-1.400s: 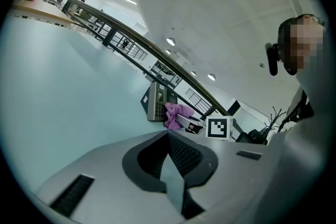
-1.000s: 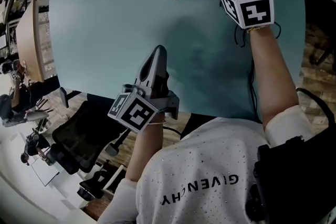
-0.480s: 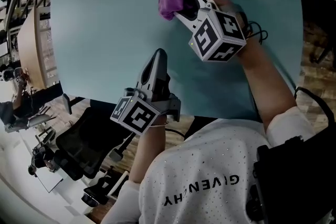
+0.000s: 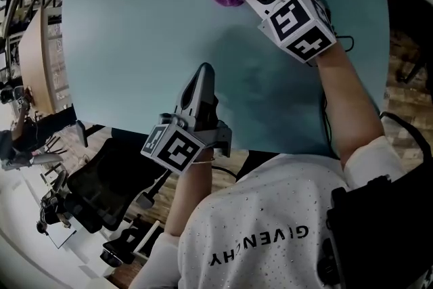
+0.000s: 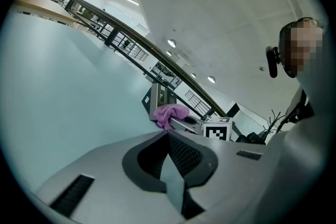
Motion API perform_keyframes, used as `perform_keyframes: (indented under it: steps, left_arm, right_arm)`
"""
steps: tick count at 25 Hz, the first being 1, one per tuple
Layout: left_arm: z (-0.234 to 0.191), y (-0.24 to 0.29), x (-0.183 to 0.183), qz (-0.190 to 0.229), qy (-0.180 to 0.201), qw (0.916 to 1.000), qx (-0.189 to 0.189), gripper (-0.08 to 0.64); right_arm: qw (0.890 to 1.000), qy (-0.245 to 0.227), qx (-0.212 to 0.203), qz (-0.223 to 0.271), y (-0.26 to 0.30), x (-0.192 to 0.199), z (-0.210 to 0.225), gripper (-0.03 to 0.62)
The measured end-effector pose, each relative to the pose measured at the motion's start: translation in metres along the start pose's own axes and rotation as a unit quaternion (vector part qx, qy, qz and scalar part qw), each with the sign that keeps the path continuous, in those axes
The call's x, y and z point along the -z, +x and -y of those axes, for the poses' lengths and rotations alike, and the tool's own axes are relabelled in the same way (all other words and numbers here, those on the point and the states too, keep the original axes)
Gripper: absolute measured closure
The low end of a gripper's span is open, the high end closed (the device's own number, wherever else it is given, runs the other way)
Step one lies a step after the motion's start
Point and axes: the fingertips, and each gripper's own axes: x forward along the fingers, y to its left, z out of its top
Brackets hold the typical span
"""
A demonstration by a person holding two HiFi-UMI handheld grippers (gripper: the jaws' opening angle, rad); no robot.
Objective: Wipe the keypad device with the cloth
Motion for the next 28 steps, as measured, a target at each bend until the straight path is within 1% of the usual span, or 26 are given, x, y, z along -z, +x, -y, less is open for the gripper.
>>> perform_keyframes:
  steps: [10, 14, 17, 19, 21, 25, 28]
  left_arm:
    - [-0.007, -0.005, -0.002, 0.001, 0.001, 0.9999, -0.015, 0.548]
    - [-0.009, -0.008, 0.000, 0.002, -0.001, 0.9999, -0.013, 0.548]
    - [-0.015, -0.010, 0.002, 0.005, -0.008, 0.9999, -0.009, 0.548]
    - [-0.018, -0.009, 0.001, 0.006, -0.015, 0.9999, -0.003, 0.548]
    - [-0.018, -0.008, -0.004, 0.004, -0.013, 0.9999, 0.010, 0.548]
    - [-0.022, -0.009, -0.022, 0.011, 0.011, 0.9994, 0.031, 0.548]
    - [-0.027, -0.011, -0.037, 0.017, 0.033, 0.9979, 0.053, 0.548]
  right_arm:
    - [0.997, 0.068, 0.044, 0.001, -0.008, 0.017, 0.048, 0.472]
    - [0.994, 0.098, 0.057, 0.001, -0.011, 0.022, 0.061, 0.468]
    - [0.991, 0.105, 0.078, -0.009, -0.016, 0.027, 0.070, 0.468]
    - [0.990, 0.107, 0.090, -0.021, -0.019, 0.031, 0.074, 0.468]
    - [0.988, 0.111, 0.100, -0.035, -0.022, 0.034, 0.077, 0.468]
    - [0.981, 0.136, 0.123, -0.058, -0.024, 0.037, 0.084, 0.468]
    - [0.976, 0.148, 0.136, -0.088, -0.027, 0.039, 0.086, 0.468]
